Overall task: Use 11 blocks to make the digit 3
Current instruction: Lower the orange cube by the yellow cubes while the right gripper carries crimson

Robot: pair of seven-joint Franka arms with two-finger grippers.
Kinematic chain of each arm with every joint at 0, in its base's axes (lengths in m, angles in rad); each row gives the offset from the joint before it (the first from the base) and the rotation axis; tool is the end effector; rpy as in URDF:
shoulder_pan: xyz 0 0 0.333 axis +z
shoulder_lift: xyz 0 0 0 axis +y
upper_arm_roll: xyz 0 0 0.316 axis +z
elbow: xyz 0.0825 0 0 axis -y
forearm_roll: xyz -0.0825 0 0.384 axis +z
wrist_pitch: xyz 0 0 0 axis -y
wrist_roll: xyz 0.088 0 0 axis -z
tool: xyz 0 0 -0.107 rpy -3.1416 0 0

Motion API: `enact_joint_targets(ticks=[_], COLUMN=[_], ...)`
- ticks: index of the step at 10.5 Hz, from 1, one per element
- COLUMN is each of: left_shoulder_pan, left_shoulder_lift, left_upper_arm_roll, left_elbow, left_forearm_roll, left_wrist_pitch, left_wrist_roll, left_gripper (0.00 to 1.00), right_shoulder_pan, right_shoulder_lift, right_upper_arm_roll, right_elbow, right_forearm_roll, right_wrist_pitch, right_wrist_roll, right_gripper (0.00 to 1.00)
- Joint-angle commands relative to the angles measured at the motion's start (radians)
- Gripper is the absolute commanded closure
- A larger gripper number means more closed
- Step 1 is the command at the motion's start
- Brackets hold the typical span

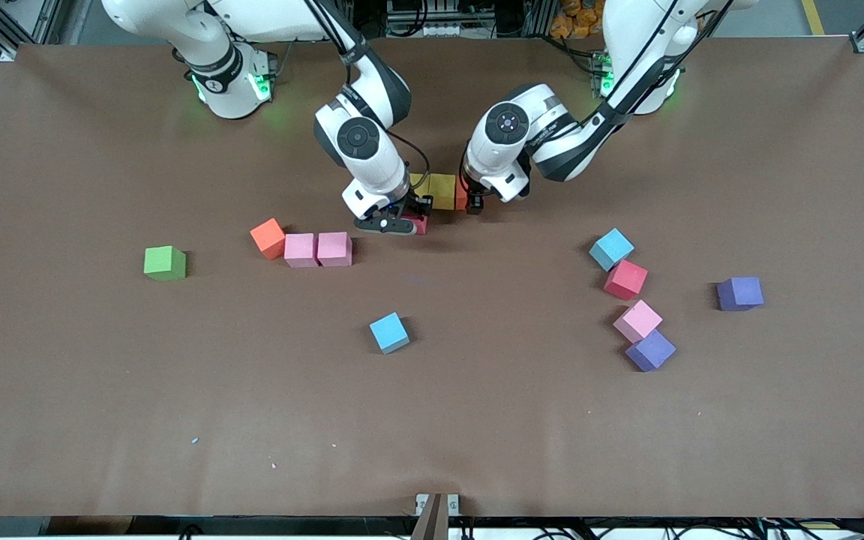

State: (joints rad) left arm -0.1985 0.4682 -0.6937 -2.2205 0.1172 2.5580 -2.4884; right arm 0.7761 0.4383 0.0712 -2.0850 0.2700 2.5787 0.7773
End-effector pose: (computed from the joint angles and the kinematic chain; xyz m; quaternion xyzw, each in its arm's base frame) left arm 0.3373 -0.4322 0.2095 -0.7103 -0.6944 0.1131 0.0197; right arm 0.3957 0.4403 0.2172 -0.9923 0.0808 0.0470 0.0811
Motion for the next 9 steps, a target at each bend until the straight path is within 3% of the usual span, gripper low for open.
enact_joint_targets(ticks=[1,6,9], left_shoulder_pan=[-0.002,-0.004,0.004], left_shoulder_lift=[-0.014,-0.12,-0.122], left_upper_arm_roll=[0.003,-0.007,-0.004], left_elbow=[0.012,0.027,0.119], left_forearm_roll=[0.028,0.042,0.042], left_wrist_pitch=[-0.03,-0.166,-0.249], left_wrist_roll=[-0.024,0.031,0.107], left_gripper=[0.0,0.0,0.0], right_shoulder_pan=[-0.001,0.003,0.003], right_shoulder_lift=[-0.003,0.008,0.014], right_upper_arm_roll=[0.005,0.005,0.005], right_elbow=[-0.007,0.002,0.006], right_forearm_roll=[-0.017,-0.043,-0.043], right_wrist_pitch=[0.012,0.012,0.021], right_wrist_roll=[0.011,0.011,0.011], right_gripper=[1.0,1.0,1.0])
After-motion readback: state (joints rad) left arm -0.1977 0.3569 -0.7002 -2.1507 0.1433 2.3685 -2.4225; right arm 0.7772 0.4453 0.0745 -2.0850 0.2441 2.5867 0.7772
